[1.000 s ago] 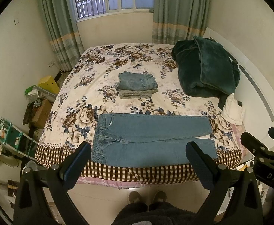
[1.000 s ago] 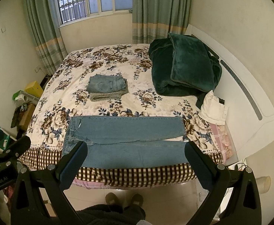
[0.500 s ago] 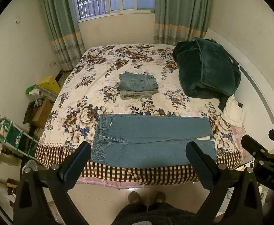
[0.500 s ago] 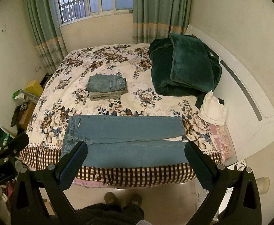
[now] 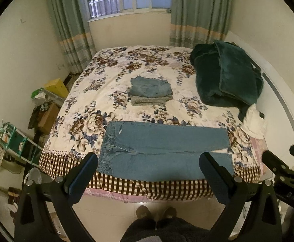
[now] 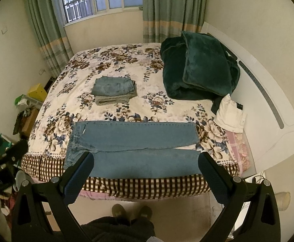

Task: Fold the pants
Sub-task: 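Grasp the jeans waistband with the left tool while the right tool grasps the hem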

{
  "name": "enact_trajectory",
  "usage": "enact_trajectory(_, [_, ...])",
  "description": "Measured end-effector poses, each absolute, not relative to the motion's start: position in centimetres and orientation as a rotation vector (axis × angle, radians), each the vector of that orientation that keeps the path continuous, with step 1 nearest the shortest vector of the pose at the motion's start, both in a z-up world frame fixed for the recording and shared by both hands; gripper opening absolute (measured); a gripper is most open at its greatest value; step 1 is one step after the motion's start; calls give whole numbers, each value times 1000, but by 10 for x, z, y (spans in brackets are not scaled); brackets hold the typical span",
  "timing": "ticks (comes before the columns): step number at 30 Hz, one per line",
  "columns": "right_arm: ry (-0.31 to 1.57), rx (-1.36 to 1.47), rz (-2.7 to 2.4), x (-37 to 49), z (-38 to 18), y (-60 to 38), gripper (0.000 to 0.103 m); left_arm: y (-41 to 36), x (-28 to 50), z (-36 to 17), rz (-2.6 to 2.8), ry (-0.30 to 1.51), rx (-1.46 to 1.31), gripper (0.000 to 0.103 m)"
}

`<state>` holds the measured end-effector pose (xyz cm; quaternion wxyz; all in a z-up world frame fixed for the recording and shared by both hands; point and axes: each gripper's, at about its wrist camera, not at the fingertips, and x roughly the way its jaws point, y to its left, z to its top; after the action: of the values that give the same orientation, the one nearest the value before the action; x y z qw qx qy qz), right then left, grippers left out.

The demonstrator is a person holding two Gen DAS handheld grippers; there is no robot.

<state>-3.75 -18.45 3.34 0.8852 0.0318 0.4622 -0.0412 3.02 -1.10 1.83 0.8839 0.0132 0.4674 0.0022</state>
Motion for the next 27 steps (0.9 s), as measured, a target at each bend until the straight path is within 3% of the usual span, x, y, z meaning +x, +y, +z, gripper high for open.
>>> enact_trajectory(7, [992,120,-131,29,-15,-237,103,-20,93,-20,175,959,50,103])
enact_trajectory(15, [1141,223,-240,159,-123,-299,103,-23,209,-120,263,1145,47,103])
enact_trajectory(27, [1406,571,-509,382,-423,-402,103,38,415,-391,466,1536,-141,103])
